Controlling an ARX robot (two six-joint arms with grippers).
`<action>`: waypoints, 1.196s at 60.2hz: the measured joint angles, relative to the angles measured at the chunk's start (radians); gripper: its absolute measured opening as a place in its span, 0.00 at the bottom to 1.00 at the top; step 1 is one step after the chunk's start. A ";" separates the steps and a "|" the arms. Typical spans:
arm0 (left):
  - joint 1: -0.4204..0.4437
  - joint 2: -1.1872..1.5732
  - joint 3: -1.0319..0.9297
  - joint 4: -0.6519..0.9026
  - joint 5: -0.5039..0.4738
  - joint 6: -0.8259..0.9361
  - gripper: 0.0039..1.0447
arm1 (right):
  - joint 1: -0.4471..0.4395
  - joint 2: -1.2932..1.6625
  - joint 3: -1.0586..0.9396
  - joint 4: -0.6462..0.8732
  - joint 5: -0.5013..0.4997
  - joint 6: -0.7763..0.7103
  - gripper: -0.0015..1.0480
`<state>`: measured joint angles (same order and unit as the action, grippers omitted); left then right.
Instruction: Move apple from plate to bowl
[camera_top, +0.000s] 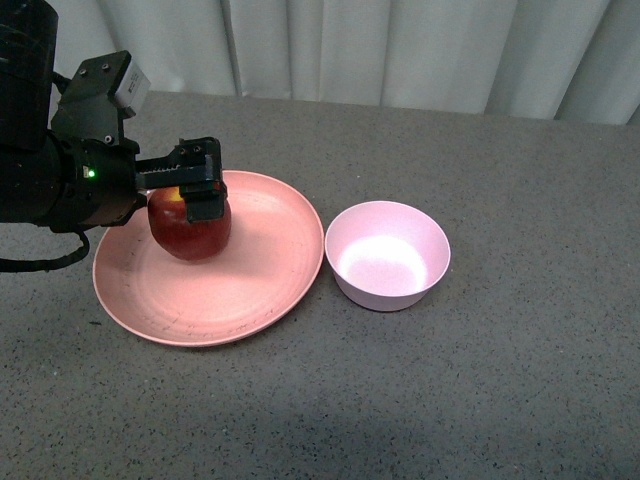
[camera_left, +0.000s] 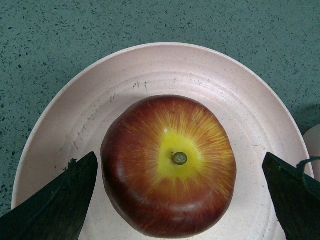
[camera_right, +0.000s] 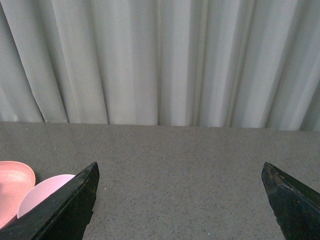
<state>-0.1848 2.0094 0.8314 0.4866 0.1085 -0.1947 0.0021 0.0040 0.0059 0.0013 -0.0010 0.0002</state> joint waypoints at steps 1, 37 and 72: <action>-0.001 0.004 0.002 -0.001 0.000 0.001 0.94 | 0.000 0.000 0.000 0.000 0.000 0.000 0.91; -0.019 0.030 0.006 0.017 -0.034 0.007 0.70 | 0.000 0.000 0.000 0.000 0.000 0.000 0.91; -0.321 -0.021 0.142 -0.026 -0.046 -0.096 0.69 | 0.000 0.000 0.000 0.000 0.000 0.000 0.91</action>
<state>-0.5056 1.9888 0.9730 0.4606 0.0628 -0.2905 0.0021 0.0040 0.0059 0.0013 -0.0010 0.0002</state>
